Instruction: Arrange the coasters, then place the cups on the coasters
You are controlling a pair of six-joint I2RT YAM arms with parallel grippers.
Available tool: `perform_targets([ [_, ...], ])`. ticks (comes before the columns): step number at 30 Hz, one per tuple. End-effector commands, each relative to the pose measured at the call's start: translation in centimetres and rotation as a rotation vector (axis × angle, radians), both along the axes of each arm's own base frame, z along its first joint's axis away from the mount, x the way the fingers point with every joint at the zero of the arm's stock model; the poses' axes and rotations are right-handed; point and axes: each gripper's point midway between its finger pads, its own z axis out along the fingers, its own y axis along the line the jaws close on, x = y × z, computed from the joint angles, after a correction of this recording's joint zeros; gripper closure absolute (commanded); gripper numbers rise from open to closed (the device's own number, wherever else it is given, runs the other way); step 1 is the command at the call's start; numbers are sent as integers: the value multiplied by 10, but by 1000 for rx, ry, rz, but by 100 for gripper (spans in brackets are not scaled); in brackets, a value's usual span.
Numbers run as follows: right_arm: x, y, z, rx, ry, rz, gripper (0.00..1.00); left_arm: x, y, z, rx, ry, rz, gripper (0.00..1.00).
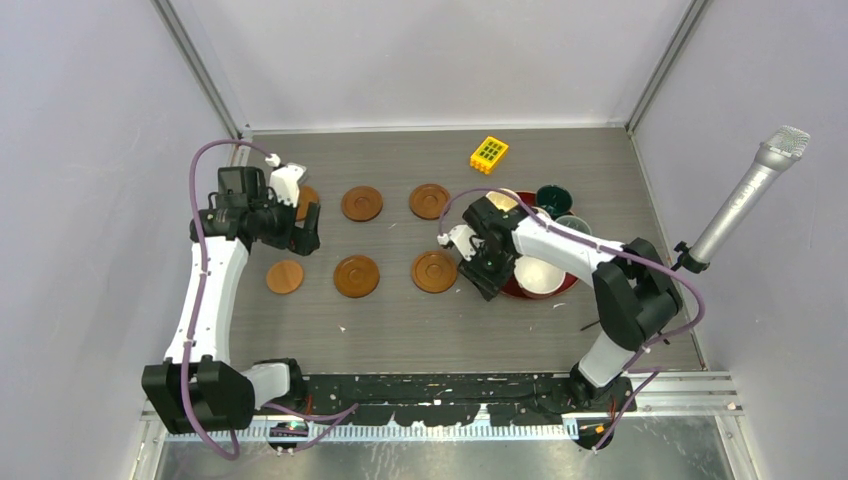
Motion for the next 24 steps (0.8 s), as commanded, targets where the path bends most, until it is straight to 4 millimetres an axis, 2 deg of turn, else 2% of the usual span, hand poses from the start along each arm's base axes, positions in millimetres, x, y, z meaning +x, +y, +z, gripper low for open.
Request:
perform_targets([
  [1,-20,28,63,155,53,10,51,2,-4,22,3,-53,-50,8],
  [5,-23,40,101,239,49,32,42,6,-6,28,1,-49,-68,1],
  [8,-18,46,126,287,10,38,39,12,-14,35,-38,-36,-102,0],
  [13,3,43,155,360,-85,-26,35,35,-34,76,-149,-134,-147,0],
  [17,25,30,175,437,-154,-94,31,53,-47,104,-181,-222,-225,0],
  [21,47,7,197,500,-194,-213,30,69,-69,100,-104,-146,-312,0],
  [24,50,-5,209,509,-236,-250,28,80,-94,90,-120,-106,-440,0],
])
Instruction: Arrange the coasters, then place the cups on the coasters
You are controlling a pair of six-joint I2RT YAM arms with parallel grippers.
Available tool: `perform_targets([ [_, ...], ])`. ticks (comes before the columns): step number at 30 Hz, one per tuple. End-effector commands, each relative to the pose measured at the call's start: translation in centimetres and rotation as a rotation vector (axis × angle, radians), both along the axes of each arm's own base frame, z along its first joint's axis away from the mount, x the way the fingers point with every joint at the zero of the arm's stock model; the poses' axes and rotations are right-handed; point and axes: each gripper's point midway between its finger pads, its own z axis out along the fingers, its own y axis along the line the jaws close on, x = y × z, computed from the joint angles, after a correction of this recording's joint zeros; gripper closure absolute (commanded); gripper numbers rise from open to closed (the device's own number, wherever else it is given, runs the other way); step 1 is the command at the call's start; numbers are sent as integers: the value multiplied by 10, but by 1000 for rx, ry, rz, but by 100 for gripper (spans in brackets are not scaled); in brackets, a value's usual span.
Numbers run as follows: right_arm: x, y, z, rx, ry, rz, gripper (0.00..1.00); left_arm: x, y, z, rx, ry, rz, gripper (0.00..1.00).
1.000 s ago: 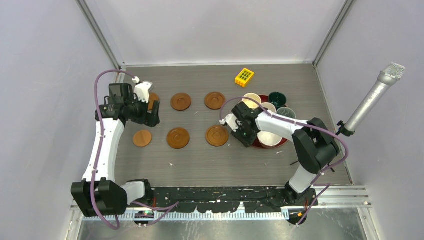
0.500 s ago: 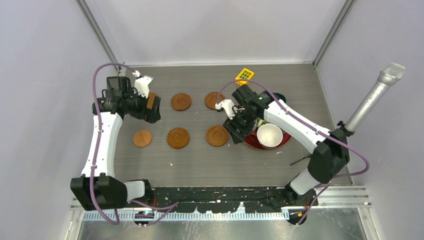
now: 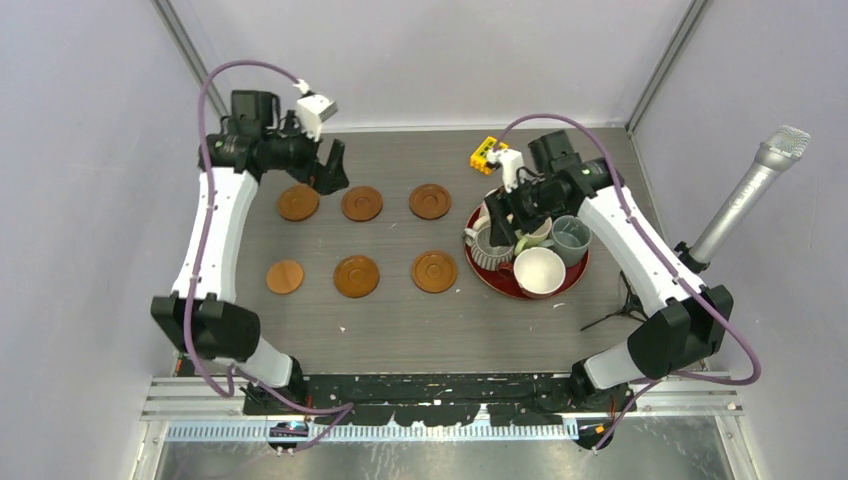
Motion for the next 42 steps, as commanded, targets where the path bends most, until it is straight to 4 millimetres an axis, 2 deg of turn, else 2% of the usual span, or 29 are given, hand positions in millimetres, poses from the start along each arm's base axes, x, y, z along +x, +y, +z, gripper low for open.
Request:
perform_targets([
  [1,5,-8,49,88,-119,-54,27,4,-40,-15,-5,52,-220,0],
  [3,0,-13,55,73,-135,-56,25,7,-64,-23,-9,33,-354,0],
  [6,-3,-19,65,61,-157,-79,22,9,-101,-54,89,9,-544,0],
  [10,-8,-28,76,48,-198,-104,21,-2,-149,-91,159,27,-752,0],
  [13,-12,-32,78,43,-249,-87,21,-5,-180,-107,177,13,-858,2],
  [16,-10,-34,79,62,-282,-130,21,3,-210,-116,165,-77,-930,2],
  [20,-17,-33,94,130,-309,-169,21,2,-249,-134,214,-153,-1064,5],
  [23,-18,-39,104,150,-333,-194,21,-1,-271,-150,241,-166,-1161,7],
  [30,-4,-60,117,151,-373,-284,21,9,-291,-173,273,-173,-1219,12],
  [37,-6,-60,110,145,-368,-273,21,-6,-295,-198,307,-133,-1254,22],
  [42,-6,-59,106,148,-365,-258,21,-15,-297,-203,295,-92,-1229,35],
])
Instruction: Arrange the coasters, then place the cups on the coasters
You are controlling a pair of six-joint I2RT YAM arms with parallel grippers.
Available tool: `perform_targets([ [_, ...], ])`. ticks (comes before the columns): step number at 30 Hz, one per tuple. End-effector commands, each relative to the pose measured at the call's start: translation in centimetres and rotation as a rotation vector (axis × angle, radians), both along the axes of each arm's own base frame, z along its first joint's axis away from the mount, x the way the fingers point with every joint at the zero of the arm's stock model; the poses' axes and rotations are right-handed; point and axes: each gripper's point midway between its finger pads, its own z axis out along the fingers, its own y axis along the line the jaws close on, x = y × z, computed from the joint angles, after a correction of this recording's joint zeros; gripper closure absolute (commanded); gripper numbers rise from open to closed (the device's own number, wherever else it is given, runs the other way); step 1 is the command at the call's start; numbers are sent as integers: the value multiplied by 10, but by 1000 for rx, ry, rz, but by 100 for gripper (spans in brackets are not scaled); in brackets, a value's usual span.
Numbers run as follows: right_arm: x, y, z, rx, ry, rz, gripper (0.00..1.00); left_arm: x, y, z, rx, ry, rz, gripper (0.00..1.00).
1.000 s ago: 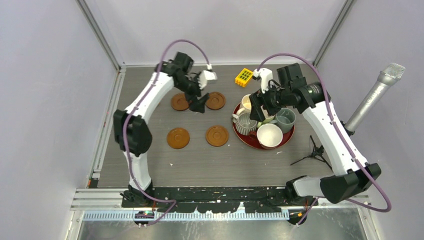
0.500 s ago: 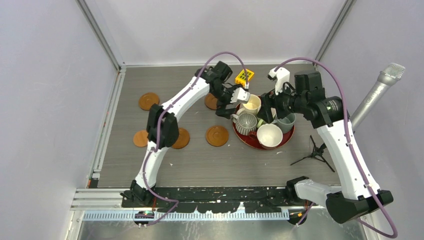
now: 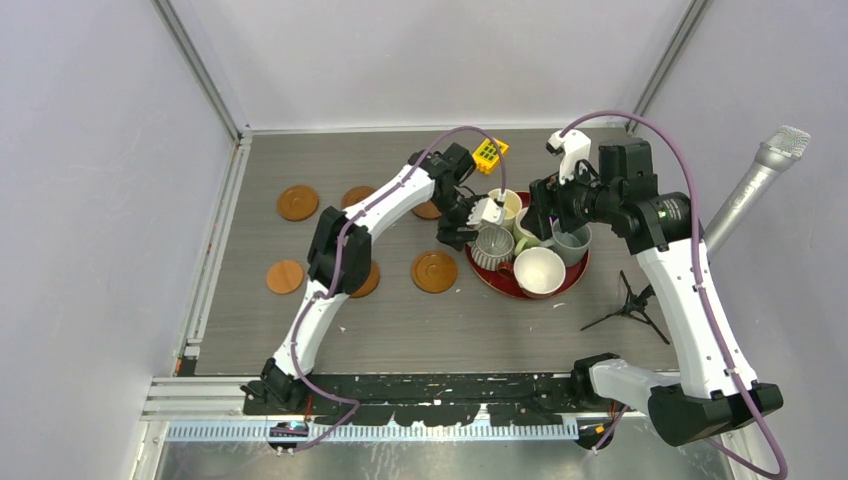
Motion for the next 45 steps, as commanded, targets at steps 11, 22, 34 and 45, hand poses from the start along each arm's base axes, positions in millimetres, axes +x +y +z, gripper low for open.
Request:
perform_targets([
  [11,-1,5,7,35,-53,22,21,-21,-13,27,-37,33,74,60],
  [22,0,5,8,36,-57,22,21,-19,-25,11,-40,8,117,55],
  [34,0,5,7,35,-58,20,21,-24,-30,1,-36,22,149,67],
  [45,1,5,10,37,-62,19,21,-32,-16,32,-57,14,205,100],
])
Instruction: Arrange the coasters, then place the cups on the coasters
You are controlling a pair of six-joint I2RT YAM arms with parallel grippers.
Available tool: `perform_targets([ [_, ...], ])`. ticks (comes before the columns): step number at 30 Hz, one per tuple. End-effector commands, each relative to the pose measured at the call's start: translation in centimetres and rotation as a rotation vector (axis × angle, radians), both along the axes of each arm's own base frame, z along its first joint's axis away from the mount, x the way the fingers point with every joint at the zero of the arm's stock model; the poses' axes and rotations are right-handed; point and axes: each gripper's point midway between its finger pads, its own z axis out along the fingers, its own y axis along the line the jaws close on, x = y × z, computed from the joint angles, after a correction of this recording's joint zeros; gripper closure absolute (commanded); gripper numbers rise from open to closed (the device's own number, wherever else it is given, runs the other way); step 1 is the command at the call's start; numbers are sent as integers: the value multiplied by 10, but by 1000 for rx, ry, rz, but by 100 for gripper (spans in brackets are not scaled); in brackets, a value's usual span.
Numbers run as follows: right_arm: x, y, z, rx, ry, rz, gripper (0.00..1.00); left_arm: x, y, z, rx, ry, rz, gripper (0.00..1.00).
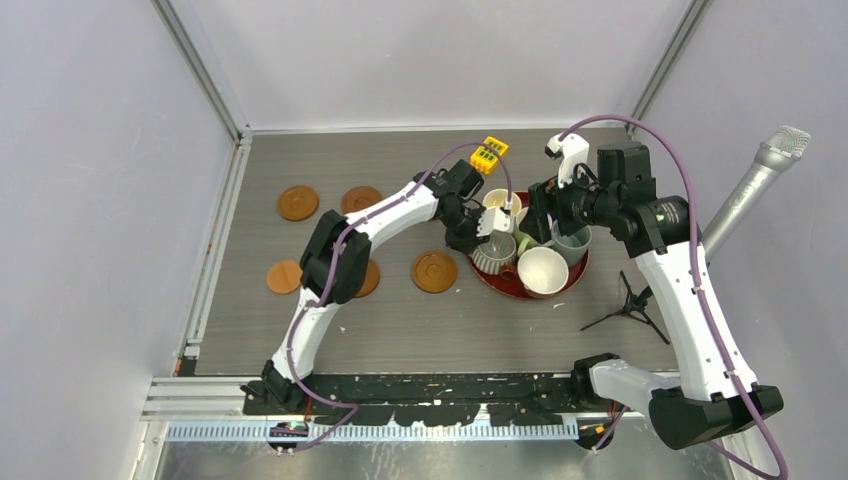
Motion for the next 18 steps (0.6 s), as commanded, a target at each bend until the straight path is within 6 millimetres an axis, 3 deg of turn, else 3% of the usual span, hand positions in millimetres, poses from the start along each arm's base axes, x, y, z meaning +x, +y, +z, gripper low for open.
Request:
perform_targets([
  [1,4,2,16,25,-66,3,21,-8,-3,58,-97,-15,53,100],
  [5,6,2,19,31,-74,-11,20,-2,-3,82,-184,-16,157,100],
  [11,13,1,28,56,-113,-53,19,3,2,102,-269,-99,226,100],
  [18,21,1,30,78,-105,-98,17,9,25,135,-312,-159,326,100],
])
